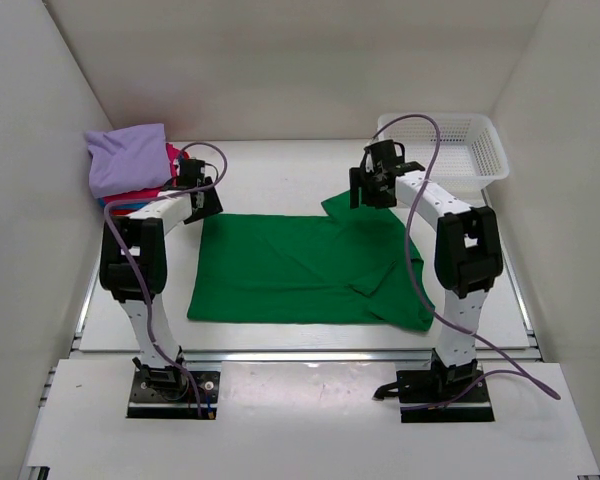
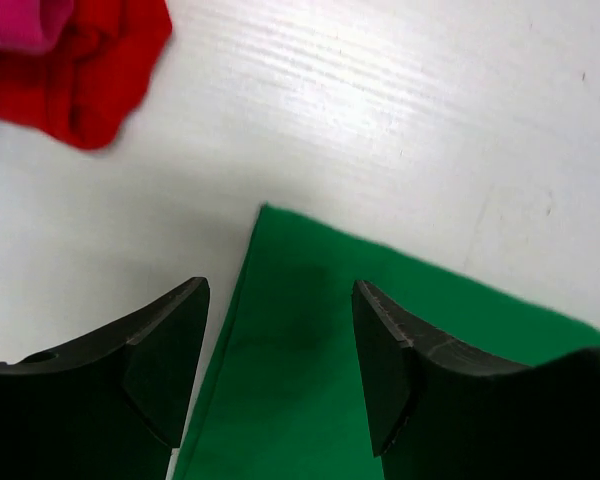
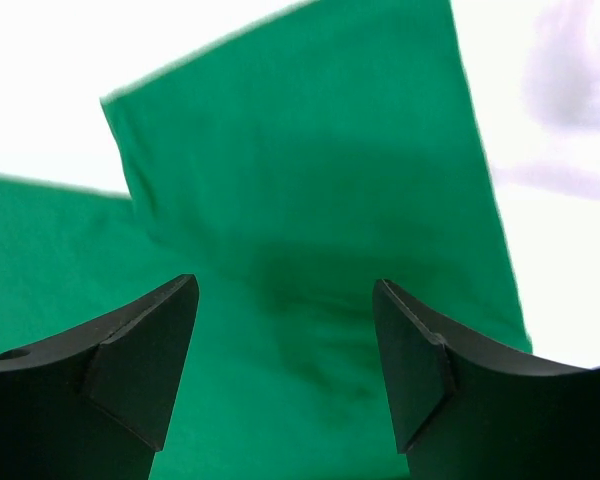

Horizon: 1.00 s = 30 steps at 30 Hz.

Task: Fold and stack the t-shirts
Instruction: Grap the side of the flattened tshirt furthest away from the robot with both arms

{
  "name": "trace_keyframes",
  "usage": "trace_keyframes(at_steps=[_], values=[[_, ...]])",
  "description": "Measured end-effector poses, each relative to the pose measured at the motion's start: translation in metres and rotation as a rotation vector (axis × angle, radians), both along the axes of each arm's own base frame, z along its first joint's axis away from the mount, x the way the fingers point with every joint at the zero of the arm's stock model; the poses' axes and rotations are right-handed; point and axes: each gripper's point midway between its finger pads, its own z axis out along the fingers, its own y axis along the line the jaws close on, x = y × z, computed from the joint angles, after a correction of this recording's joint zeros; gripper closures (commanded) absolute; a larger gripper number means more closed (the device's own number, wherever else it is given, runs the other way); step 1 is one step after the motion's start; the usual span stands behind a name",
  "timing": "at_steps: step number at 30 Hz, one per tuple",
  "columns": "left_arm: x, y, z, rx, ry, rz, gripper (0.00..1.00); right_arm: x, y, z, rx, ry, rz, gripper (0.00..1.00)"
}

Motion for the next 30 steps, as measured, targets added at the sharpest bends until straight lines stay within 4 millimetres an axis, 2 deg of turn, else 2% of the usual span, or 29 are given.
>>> trace_keyframes(at_steps=[3, 7, 9, 11, 12, 13, 14, 21, 26, 30], values=[[0.014, 0.001, -0.004, 0.01, 0.001, 0.006, 0.33, 0.022, 0.007, 0.005, 0.009, -0.029, -0.009, 0.32], [0.027, -0.001, -0.019, 0.024, 0.032, 0.003, 0.36, 0.048, 0.015, 0.018, 0.019, -0.084, -0.012, 0.32], [0.027, -0.002, -0.026, 0.04, 0.064, 0.0, 0.36, 0.054, 0.016, 0.022, 0.022, -0.097, -0.013, 0.32], [0.031, -0.004, -0.026, 0.056, 0.078, -0.005, 0.42, 0.056, 0.016, 0.023, 0.022, -0.101, -0.013, 0.32], [0.033, -0.005, -0.026, 0.059, 0.084, -0.009, 0.54, 0.055, 0.017, 0.023, 0.022, -0.101, -0.013, 0.32], [0.034, -0.006, -0.026, 0.059, 0.091, -0.008, 0.73, 0.055, 0.017, 0.022, 0.021, -0.098, -0.013, 0.32], [0.036, -0.006, -0.027, 0.058, 0.098, -0.009, 0.98, 0.056, 0.017, 0.021, 0.021, -0.096, -0.013, 0.31], [0.032, -0.004, -0.028, 0.05, 0.111, 0.003, 1.0, 0.07, 0.02, 0.001, 0.011, -0.073, -0.015, 0.3], [0.013, 0.006, -0.028, 0.051, 0.127, 0.019, 1.0, 0.091, 0.016, -0.019, -0.034, -0.057, -0.059, 0.3], [-0.002, 0.018, -0.029, 0.05, 0.145, 0.043, 1.0, 0.109, 0.015, -0.026, -0.058, -0.06, -0.087, 0.29]])
